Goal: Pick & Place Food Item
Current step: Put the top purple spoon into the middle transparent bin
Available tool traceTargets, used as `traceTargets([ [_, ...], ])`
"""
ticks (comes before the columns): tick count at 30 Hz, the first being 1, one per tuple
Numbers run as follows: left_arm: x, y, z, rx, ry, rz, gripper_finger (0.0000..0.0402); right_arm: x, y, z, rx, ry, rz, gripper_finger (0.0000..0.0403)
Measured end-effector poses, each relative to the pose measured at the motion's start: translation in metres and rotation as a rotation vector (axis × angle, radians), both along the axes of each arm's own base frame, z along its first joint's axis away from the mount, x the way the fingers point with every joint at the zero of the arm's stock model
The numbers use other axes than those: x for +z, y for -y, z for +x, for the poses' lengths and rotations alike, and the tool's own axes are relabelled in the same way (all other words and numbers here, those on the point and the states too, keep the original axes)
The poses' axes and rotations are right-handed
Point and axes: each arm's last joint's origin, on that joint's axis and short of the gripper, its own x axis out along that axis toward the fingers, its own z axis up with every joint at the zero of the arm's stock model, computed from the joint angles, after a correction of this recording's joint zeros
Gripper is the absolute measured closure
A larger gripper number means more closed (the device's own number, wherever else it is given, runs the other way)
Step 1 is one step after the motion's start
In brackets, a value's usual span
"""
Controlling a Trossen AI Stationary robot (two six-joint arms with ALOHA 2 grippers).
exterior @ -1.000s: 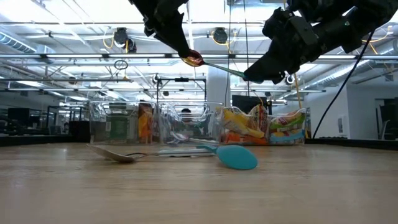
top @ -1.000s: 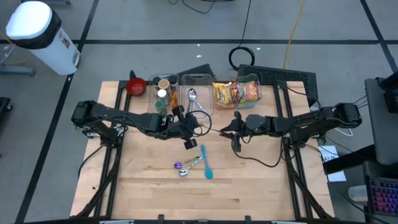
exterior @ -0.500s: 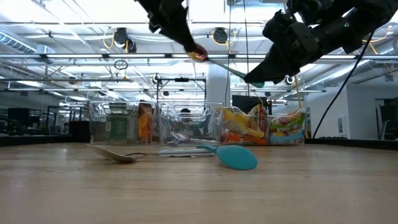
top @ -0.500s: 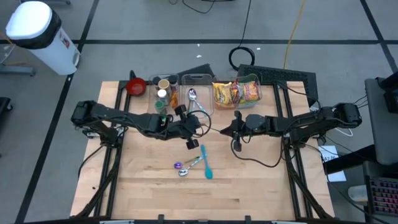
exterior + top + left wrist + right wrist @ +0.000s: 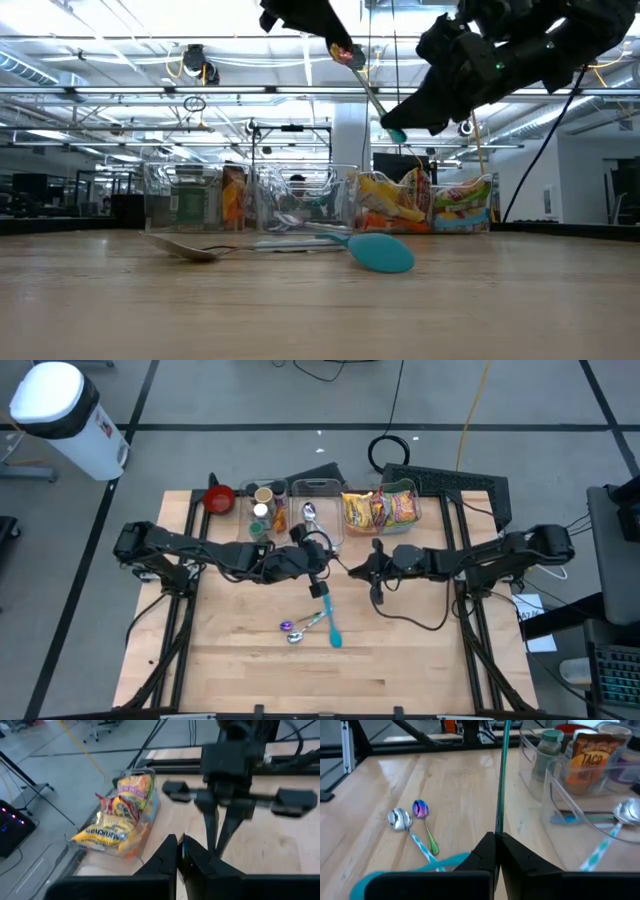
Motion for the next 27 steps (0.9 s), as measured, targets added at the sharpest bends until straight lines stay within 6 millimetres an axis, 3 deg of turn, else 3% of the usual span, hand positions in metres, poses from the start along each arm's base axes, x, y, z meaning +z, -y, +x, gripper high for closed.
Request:
traceTargets([
  [15,0.000,0.002,0.001,-0.017,0.003,0.008,0.0394,-0.015,0.000,0.038,0.003,0.021,0.002,0.0402],
  [27,0.000,0.004,0.001,-0.039,0.010,-0.005,0.0392,-0.017,0.000,0.041,0.004,0.027,0.005,0.0398],
])
